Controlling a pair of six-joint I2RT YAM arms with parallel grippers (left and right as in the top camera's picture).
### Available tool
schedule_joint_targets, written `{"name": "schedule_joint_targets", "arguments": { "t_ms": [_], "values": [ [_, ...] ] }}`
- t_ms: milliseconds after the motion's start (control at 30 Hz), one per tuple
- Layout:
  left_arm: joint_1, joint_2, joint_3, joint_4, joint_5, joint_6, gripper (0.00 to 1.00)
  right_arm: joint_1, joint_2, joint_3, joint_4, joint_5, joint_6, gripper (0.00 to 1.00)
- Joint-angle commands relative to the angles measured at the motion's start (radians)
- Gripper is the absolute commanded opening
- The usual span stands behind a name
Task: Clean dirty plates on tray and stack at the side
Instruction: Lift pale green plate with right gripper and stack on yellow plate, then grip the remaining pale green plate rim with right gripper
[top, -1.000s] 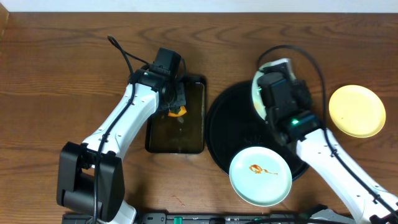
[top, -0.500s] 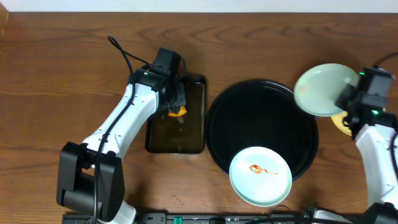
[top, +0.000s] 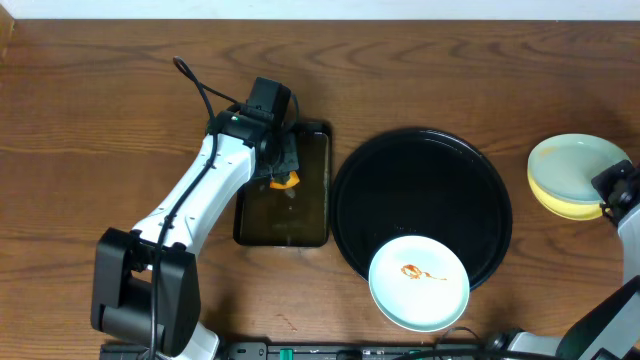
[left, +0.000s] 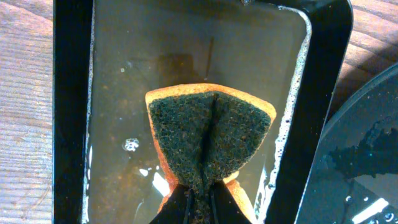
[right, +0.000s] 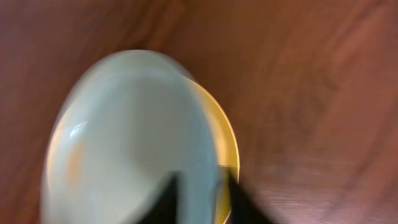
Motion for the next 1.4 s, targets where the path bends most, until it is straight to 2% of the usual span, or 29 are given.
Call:
{"name": "schedule_joint_targets", "arguments": {
  "t_ms": [0, 100, 133, 233, 333, 467, 533, 667, 900, 967, 1100, 1233, 1267, 1367],
  "values": [
    [0.001, -0.002, -0.010, -0.002, -0.009, 0.006, 0.07, -0.005, -0.004, 0.019, -0.016, -0.290, -0.037, 0.43],
    [0.001, -0.002, -0.010, -0.003, -0.009, 0.006, 0.08, 0.018, -0.006, 0.019, -0.137, -0.515, -0.097, 0.43],
    [0.001, -0.002, -0.010, -0.003, -0.009, 0.006, 0.07, 0.037, -0.006, 0.019, -0.225, -0.585, -0.127, 0.43],
    [0.001, -0.002, -0.010, -0.003, -0.009, 0.006, 0.07, 0.108, -0.006, 0.019, -0.433, -0.667, -0.206, 0.46],
    [0.001, -0.002, -0.010, -0.002, -0.009, 0.006, 0.07, 0.231, -0.006, 0.019, -0.672, -0.676, -0.314, 0.56],
    [0.001, -0.002, -0.010, -0.002, -0.009, 0.006, 0.07, 0.349, -0.006, 0.018, -0.813, -0.629, -0.309, 0.59],
    [0.001, -0.002, -0.010, -0.002, -0.009, 0.006, 0.07, 0.392, -0.006, 0.006, -0.820, -0.558, -0.264, 0.62],
    [0.001, -0.002, -0.010, -0.002, -0.009, 0.006, 0.08, 0.436, -0.005, -0.043, -0.764, -0.536, -0.246, 0.63],
    [0.001, -0.002, -0.010, -0.002, -0.009, 0.006, 0.07, 0.477, -0.005, -0.199, -0.591, -0.539, -0.215, 0.57],
    [0.001, -0.002, -0.010, -0.002, -0.009, 0.006, 0.08, 0.477, -0.005, -0.235, -0.553, -0.552, -0.215, 0.53],
    [0.001, -0.002, -0.010, -0.002, -0.009, 0.006, 0.07, 0.477, -0.005, -0.270, -0.500, -0.550, -0.214, 0.24],
    [0.001, -0.002, -0.010, -0.002, -0.009, 0.006, 0.07, 0.477, -0.005, -0.271, -0.487, -0.550, -0.215, 0.11],
    [0.001, -0.002, -0.010, -0.002, -0.009, 0.006, 0.07, 0.477, -0.005, -0.271, -0.483, -0.550, -0.215, 0.04],
    [0.001, -0.002, -0.010, -0.002, -0.009, 0.006, 0.07, 0.477, -0.005, -0.271, -0.456, -0.550, -0.211, 0.01]
  ]
}}
